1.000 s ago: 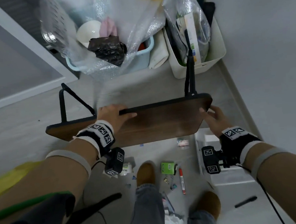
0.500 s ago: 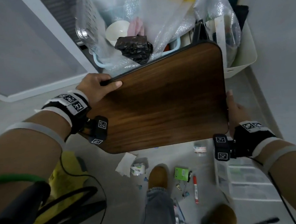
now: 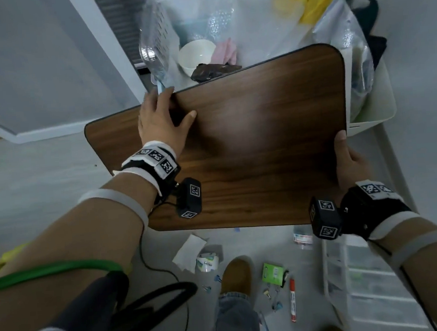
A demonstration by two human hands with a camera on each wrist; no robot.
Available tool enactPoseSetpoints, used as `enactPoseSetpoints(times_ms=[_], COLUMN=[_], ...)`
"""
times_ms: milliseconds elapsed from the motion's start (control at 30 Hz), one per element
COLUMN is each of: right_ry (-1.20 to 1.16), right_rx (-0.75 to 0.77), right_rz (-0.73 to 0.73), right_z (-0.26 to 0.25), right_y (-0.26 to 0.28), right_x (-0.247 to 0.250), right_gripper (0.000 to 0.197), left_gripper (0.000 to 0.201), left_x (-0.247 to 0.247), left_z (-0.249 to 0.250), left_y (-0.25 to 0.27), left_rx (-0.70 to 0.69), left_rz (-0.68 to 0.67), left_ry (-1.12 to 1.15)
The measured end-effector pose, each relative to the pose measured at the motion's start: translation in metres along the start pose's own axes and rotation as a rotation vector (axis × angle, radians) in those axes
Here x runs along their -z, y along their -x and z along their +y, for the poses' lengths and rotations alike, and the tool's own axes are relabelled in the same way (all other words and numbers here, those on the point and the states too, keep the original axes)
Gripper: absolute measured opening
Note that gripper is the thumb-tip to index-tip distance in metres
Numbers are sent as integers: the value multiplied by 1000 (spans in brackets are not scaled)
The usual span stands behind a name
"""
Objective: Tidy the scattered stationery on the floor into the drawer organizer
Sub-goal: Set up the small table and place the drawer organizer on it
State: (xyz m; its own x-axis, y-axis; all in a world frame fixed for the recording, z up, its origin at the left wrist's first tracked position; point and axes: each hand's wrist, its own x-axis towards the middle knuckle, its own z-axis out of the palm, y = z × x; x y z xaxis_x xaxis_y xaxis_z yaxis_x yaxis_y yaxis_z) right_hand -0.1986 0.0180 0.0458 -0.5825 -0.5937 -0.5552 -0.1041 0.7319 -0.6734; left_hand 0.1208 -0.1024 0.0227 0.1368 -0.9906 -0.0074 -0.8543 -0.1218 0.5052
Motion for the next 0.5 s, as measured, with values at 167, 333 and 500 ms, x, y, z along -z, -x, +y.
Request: enactPoseSetpoints(times_ms=[167, 333, 500], right_ry=[-19, -56, -57], right_rx=[-22, -58, -150], right_rz=[56, 153, 216], right_z=[-8, 3, 20], right_y=[9, -1, -23], right_x=[-4, -15, -27], right_gripper=[97, 97, 98], left_gripper=[93, 121, 111], left_x=[0, -14, -41], left_z=[-65, -155, -188], left_y=[31, 38, 40], left_rx=[418, 918, 921], left_rz=[111, 25, -99], left_ry=[198, 201, 387])
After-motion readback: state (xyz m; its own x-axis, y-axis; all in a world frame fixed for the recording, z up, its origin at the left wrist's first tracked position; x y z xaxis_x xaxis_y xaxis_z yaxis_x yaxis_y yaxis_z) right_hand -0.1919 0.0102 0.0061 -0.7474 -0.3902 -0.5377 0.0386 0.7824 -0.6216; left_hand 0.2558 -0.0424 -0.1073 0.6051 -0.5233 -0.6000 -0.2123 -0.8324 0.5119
